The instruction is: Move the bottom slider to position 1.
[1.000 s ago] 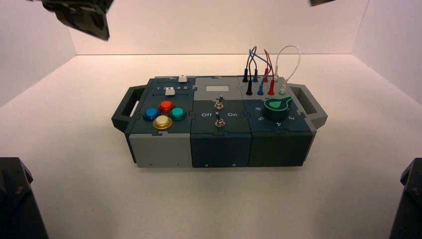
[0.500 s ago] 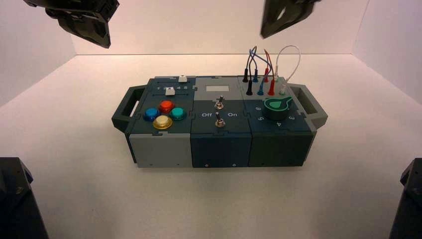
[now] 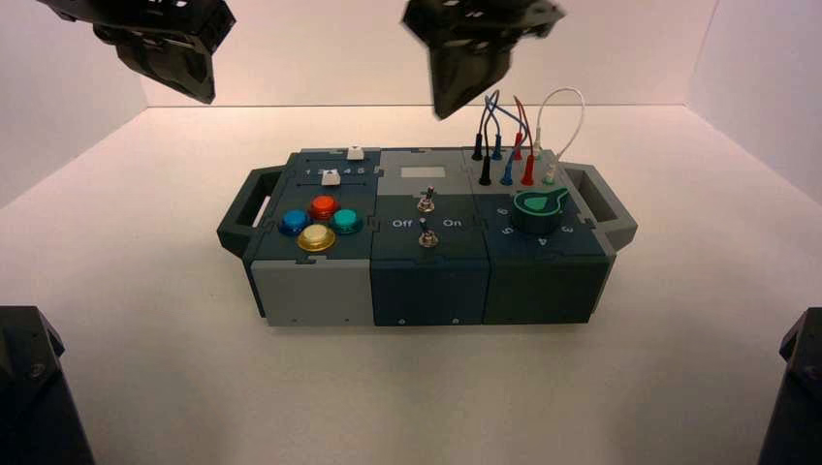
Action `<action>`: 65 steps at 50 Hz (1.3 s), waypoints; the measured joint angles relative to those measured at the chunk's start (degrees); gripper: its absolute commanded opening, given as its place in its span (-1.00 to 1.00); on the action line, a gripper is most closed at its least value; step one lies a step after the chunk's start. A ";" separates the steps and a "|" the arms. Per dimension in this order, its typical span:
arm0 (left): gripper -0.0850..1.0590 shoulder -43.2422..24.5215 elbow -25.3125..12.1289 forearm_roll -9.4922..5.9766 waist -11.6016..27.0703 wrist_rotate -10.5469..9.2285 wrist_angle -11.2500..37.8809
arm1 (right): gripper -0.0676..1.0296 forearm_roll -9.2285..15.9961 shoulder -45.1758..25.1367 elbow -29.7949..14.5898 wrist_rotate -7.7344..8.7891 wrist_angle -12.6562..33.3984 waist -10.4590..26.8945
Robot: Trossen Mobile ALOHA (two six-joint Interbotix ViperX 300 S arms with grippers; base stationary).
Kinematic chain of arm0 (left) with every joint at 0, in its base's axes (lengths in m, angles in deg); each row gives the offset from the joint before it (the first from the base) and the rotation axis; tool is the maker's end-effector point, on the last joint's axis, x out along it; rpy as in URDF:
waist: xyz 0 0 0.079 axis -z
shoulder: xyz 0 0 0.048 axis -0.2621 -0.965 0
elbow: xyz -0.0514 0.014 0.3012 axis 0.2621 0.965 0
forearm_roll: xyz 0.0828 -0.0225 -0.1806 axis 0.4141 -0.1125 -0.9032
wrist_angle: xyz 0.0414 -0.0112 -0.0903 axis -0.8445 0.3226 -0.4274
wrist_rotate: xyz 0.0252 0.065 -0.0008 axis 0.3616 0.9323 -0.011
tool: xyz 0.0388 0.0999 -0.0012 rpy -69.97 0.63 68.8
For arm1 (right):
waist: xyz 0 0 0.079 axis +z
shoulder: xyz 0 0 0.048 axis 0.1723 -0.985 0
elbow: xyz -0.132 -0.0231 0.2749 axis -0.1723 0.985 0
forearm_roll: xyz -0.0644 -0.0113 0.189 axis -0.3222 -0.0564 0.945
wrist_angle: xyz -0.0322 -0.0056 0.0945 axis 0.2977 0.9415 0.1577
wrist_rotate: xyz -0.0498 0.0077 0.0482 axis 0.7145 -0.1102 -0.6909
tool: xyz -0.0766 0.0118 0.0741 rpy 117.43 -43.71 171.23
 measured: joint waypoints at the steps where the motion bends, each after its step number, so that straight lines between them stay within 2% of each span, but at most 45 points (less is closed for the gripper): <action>1: -0.91 0.00 0.00 0.00 -0.35 -0.09 -0.09 | -0.92 0.09 -0.70 -0.53 0.00 0.09 0.35; 16: -0.91 0.09 -0.09 0.00 -3.08 0.00 0.35 | -0.92 0.53 -8.70 -6.68 0.00 1.32 5.01; 29: -0.91 0.09 -0.09 0.00 -3.16 0.09 0.70 | -0.92 0.88 -12.66 -10.55 -0.09 2.55 5.89; 65: -0.91 0.09 -0.09 0.00 -3.16 0.18 1.32 | -0.92 2.99 -19.34 -15.73 0.00 3.60 6.77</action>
